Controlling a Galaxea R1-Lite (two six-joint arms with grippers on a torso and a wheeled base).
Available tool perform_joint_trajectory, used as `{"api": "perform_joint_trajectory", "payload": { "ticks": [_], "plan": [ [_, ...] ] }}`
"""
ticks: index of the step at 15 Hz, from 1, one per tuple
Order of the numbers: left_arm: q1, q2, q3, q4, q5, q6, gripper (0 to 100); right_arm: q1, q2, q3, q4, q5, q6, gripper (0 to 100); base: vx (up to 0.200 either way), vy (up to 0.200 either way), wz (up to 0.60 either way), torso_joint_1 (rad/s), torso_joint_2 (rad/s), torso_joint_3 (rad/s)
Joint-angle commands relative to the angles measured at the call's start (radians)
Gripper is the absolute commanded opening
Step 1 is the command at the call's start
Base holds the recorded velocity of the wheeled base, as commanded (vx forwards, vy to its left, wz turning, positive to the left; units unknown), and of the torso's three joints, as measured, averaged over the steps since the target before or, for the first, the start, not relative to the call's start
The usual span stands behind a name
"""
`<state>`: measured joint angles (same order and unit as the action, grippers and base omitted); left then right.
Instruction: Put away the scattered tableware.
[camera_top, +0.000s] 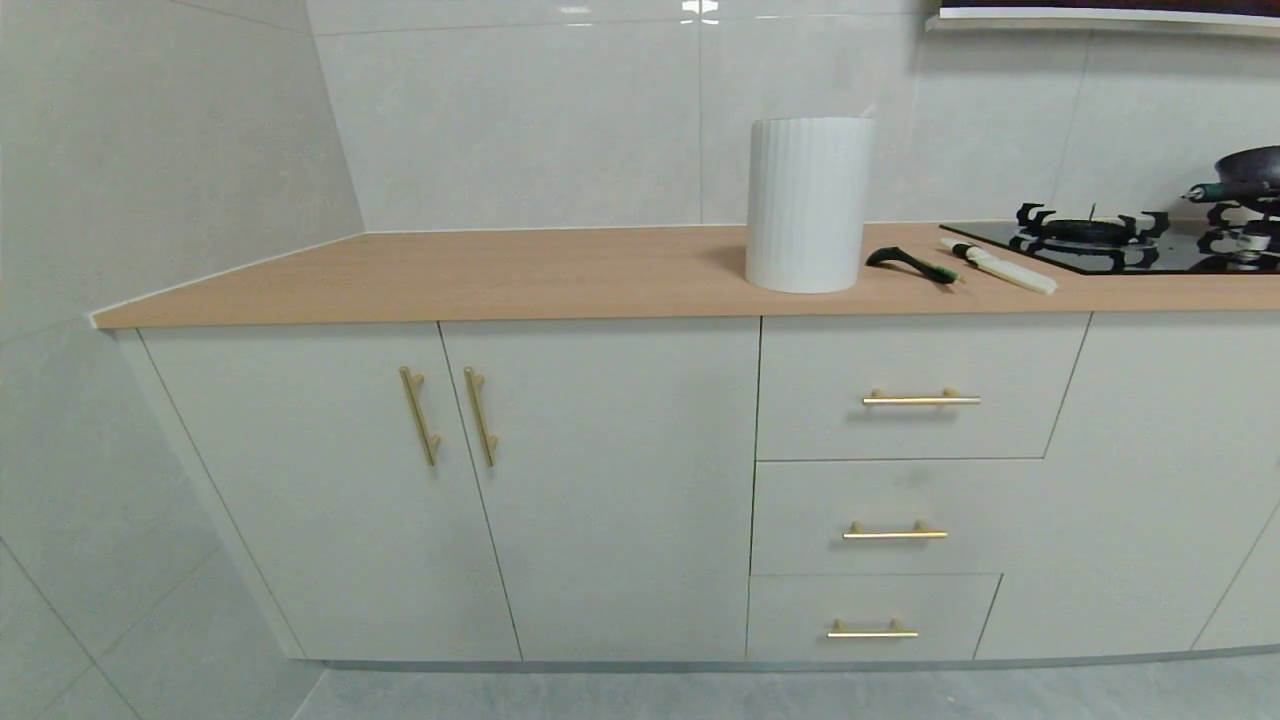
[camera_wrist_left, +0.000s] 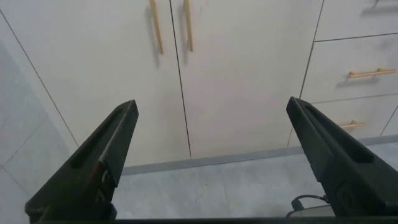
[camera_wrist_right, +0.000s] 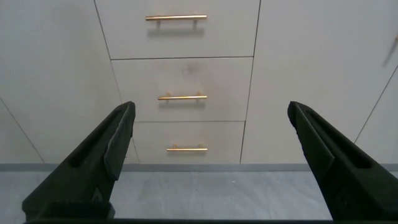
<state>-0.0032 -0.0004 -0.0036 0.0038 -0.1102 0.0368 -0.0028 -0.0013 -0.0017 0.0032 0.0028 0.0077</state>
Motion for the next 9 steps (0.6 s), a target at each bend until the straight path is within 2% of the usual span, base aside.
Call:
{"api": "perform_joint_trajectory", "payload": {
  "ticks": [1, 4, 9],
  "plan": [
    [0.000, 0.000, 0.001, 0.001, 0.000, 0.000, 100, 0.000, 0.001, 0.000, 0.000, 0.000, 0.000, 100, 0.200, 0.000, 0.00, 0.007, 0.00, -0.002],
    [0.000, 0.000, 0.001, 0.001, 0.000, 0.000, 100, 0.001, 0.001, 0.000, 0.000, 0.000, 0.000, 100, 0.200, 0.000, 0.00, 0.001, 0.00, 0.001],
    [0.000, 0.000, 0.001, 0.001, 0.001, -0.003, 100, 0.001, 0.001, 0.000, 0.000, 0.000, -0.002, 100, 0.000, 0.000, 0.00, 0.000, 0.00, 0.000]
  ]
}}
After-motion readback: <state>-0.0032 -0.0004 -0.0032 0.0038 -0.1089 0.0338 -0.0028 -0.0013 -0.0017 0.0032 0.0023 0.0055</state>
